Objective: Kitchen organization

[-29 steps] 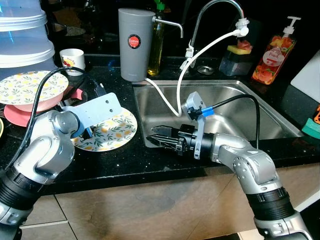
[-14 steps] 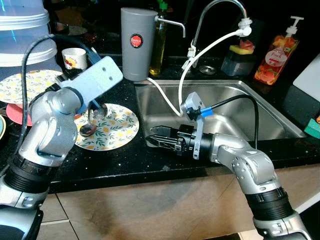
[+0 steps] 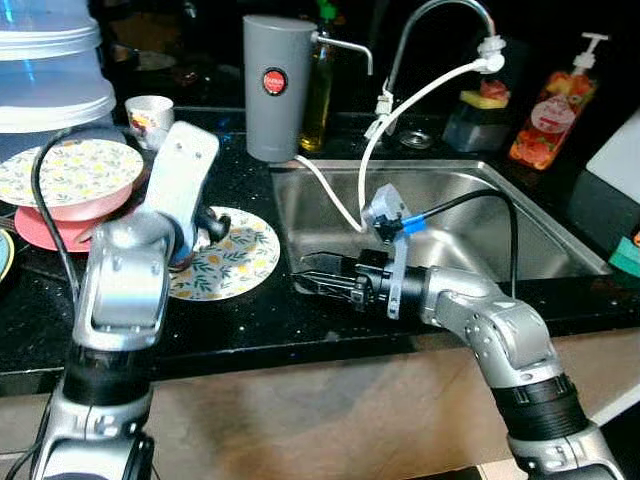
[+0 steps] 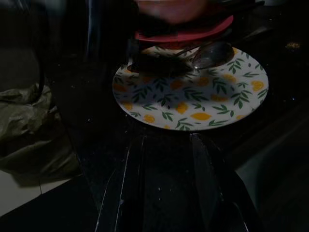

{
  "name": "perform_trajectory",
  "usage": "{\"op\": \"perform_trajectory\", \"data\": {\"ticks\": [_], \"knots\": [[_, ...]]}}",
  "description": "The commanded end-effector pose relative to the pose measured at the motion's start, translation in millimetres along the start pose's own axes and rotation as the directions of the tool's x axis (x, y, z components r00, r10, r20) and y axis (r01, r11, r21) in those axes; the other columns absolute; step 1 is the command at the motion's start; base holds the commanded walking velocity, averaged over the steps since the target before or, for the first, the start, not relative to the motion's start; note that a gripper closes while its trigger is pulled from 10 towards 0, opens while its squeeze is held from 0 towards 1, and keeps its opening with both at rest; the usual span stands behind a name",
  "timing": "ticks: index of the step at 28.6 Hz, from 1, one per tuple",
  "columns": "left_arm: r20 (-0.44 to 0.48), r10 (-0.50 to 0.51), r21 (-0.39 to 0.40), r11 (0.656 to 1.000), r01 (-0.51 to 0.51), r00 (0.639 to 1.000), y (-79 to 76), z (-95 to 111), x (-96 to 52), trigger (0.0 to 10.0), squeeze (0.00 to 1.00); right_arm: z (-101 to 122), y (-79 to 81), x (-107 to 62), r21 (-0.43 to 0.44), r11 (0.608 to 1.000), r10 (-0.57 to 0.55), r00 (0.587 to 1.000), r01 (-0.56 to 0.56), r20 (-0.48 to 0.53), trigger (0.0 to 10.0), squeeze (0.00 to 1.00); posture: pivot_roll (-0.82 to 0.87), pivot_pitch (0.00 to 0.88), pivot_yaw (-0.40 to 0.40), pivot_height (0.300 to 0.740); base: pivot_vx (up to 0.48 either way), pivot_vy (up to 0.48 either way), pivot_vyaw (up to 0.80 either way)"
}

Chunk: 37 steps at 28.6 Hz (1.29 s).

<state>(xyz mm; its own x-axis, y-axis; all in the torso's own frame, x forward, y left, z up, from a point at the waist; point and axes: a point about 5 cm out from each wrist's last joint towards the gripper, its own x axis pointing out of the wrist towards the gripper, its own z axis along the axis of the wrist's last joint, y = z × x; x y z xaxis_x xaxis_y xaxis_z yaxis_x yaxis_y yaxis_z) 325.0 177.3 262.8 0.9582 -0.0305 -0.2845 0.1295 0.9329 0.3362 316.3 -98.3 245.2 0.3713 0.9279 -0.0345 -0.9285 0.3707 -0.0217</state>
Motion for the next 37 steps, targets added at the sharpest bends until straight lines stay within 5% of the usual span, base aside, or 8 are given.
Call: {"op": "perform_trajectory", "data": {"ticks": [1,13,25,36,37], "knots": [[-0.004,0.02,0.022,1.0,-0.02,1.0,-0.8,0,-3.5,10.0,0.0,-4,3.3,-0.2,0.007,1.0,0.021,1.0,-0.021,-0.015,10.0,0.0,-0.01,0.096,-0.069,0.74,0.0,0.0,0.0],[-0.064,0.122,0.014,0.992,-0.122,0.99,11.6,-14,-3.9,10.0,0.0,-5,8.1,1.1,0.01,0.998,0.066,0.997,-0.066,-0.029,10.0,0.0,-0.01,0.094,-0.073,0.74,0.0,0.0,0.0],[-0.136,-0.007,-0.048,0.999,0.001,0.991,2.6,-26,3.5,10.0,0.0,-4,9.1,1.5,0.002,0.996,0.091,0.995,-0.091,-0.041,10.0,0.0,-0.01,0.105,-0.076,0.74,0.0,0.0,0.0],[-0.145,-0.027,0.016,0.999,0.029,0.989,7.4,-25,6.6,10.0,0.0,-4,19.1,2.0,0.017,0.983,0.185,0.982,-0.185,-0.041,10.0,0.0,-0.01,0.112,-0.076,0.74,0.0,0.0,0.0],[-0.149,-0.027,0.025,0.999,0.032,0.988,7.9,-26,6.5,7.7,0.0,-4,19.5,2.0,0.017,0.982,0.187,0.981,-0.187,-0.041,10.0,0.0,-0.01,0.112,-0.076,0.74,0.0,0.0,0.0]]}}
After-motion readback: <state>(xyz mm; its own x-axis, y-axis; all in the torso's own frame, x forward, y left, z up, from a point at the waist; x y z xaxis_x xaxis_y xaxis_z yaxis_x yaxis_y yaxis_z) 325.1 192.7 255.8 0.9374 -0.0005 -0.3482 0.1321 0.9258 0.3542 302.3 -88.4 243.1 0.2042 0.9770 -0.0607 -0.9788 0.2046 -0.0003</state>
